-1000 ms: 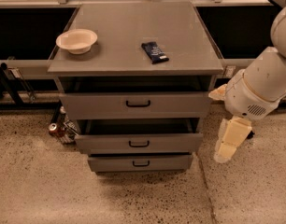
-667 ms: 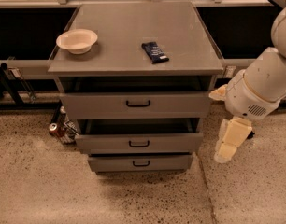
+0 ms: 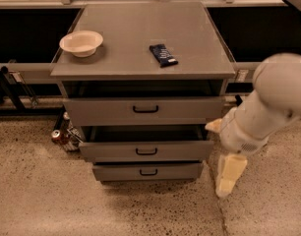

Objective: Open middle drawer

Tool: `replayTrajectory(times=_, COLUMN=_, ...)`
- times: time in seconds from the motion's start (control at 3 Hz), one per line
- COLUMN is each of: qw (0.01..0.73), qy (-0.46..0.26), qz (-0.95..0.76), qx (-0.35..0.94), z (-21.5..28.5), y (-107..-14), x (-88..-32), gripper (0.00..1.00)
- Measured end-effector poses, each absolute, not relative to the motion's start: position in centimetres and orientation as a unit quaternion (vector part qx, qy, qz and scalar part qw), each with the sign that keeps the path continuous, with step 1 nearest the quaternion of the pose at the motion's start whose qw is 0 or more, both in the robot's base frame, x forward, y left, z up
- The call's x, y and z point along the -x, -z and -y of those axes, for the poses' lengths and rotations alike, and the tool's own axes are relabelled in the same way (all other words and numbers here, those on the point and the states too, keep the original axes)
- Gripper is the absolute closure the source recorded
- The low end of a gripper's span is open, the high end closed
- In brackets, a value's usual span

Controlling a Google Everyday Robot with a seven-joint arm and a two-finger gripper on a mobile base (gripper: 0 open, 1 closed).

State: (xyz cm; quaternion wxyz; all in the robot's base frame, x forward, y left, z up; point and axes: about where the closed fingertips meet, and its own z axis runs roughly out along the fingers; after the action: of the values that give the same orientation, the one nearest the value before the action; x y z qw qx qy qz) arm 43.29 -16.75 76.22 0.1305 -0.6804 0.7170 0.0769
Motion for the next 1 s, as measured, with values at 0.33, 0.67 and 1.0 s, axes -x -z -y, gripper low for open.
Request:
replayTrajectory(times=0.33, qw=0.129, qy=-0.097, qz=-0.687, qx=0.709, z=16.1, y=-67.0, x=-42.1, gripper=0.0)
replayTrajectory(times=0.67, qw=0.132, qy=-0.117, qz=-0.665, qx=0.725, z=15.2, y=-58.7, x=-41.6, gripper=0.0)
replayTrajectory(times=1.0, qw=0.13, qy=-0.114, qz=-0.662, qx=0.729, z=15.0, y=-57.7, x=-42.4, gripper=0.0)
